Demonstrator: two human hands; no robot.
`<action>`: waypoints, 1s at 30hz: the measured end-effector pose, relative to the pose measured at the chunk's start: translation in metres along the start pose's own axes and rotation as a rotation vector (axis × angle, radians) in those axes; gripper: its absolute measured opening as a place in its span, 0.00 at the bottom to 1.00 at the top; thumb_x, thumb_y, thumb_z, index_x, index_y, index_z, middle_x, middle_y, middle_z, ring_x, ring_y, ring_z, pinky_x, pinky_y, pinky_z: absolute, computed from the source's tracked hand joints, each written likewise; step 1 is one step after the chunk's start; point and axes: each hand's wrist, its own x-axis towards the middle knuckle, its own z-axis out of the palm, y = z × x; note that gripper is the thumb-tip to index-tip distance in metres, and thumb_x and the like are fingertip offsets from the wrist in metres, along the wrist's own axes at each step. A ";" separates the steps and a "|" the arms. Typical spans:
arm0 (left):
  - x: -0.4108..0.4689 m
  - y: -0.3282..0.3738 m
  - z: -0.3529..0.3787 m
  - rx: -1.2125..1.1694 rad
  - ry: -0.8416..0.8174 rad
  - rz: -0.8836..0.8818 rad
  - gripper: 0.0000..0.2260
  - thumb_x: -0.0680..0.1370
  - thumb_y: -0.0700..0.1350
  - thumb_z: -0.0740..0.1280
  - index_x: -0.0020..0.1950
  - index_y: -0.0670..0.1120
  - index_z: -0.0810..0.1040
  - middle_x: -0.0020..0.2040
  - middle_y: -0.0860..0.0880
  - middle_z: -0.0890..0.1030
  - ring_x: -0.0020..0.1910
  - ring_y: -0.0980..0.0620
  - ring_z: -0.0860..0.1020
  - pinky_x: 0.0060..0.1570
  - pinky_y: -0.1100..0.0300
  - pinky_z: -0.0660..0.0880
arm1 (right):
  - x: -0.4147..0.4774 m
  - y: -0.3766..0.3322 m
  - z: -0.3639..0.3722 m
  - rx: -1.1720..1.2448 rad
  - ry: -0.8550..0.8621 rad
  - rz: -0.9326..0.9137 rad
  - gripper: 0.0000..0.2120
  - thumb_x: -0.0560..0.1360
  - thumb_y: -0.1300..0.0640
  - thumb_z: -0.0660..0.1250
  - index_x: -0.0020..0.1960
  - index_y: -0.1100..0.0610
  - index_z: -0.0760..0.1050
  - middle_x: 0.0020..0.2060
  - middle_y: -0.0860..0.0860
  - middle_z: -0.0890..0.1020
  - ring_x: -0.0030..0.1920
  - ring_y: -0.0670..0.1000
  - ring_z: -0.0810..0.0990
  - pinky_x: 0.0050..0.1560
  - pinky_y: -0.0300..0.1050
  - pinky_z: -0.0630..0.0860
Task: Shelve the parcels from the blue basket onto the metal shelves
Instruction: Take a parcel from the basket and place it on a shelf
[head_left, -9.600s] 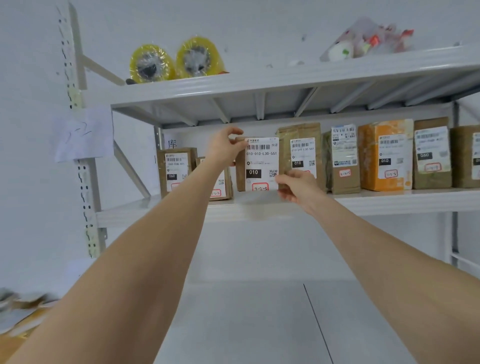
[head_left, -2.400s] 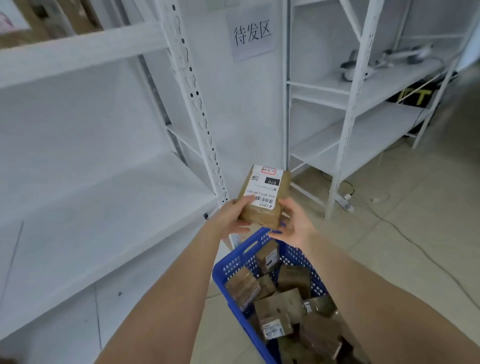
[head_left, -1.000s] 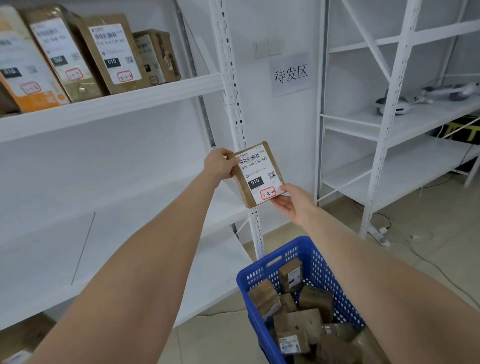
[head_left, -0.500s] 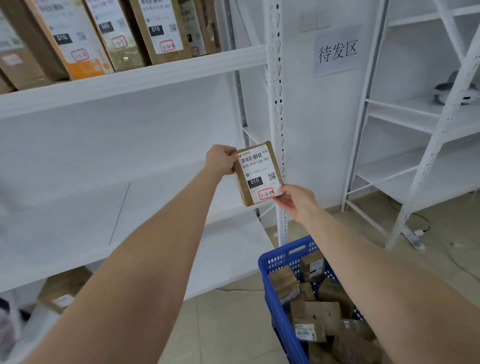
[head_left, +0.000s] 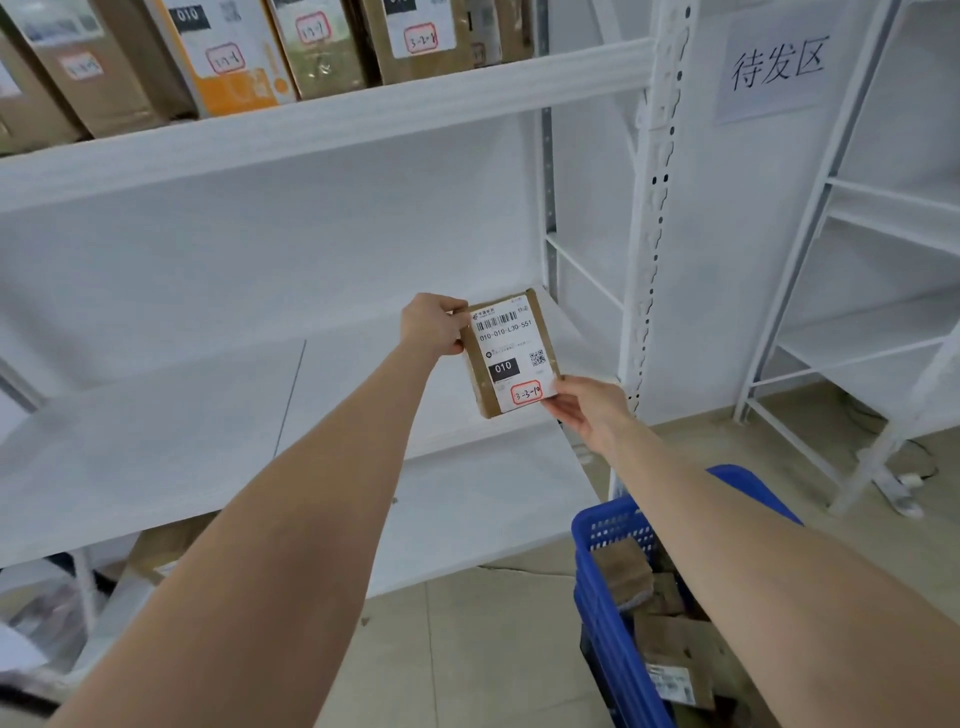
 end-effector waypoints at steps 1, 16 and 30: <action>0.006 -0.003 -0.002 -0.003 0.002 -0.005 0.13 0.78 0.37 0.66 0.62 0.41 0.79 0.56 0.41 0.80 0.46 0.41 0.82 0.51 0.52 0.80 | 0.004 0.002 0.004 -0.006 0.000 -0.001 0.06 0.73 0.72 0.68 0.49 0.67 0.77 0.49 0.63 0.83 0.50 0.58 0.82 0.55 0.49 0.80; 0.086 -0.026 0.107 -0.089 -0.034 -0.030 0.11 0.76 0.34 0.68 0.57 0.42 0.81 0.48 0.42 0.80 0.40 0.46 0.78 0.43 0.59 0.79 | 0.133 -0.010 -0.042 -0.385 0.282 -0.143 0.08 0.74 0.73 0.65 0.50 0.68 0.80 0.49 0.60 0.82 0.47 0.56 0.82 0.53 0.44 0.79; 0.157 -0.070 0.181 -0.092 -0.002 -0.057 0.13 0.71 0.34 0.72 0.53 0.45 0.83 0.51 0.45 0.82 0.53 0.47 0.81 0.53 0.52 0.79 | 0.236 0.012 -0.054 -0.717 0.151 -0.151 0.18 0.74 0.69 0.59 0.53 0.50 0.78 0.51 0.50 0.83 0.50 0.52 0.79 0.52 0.47 0.77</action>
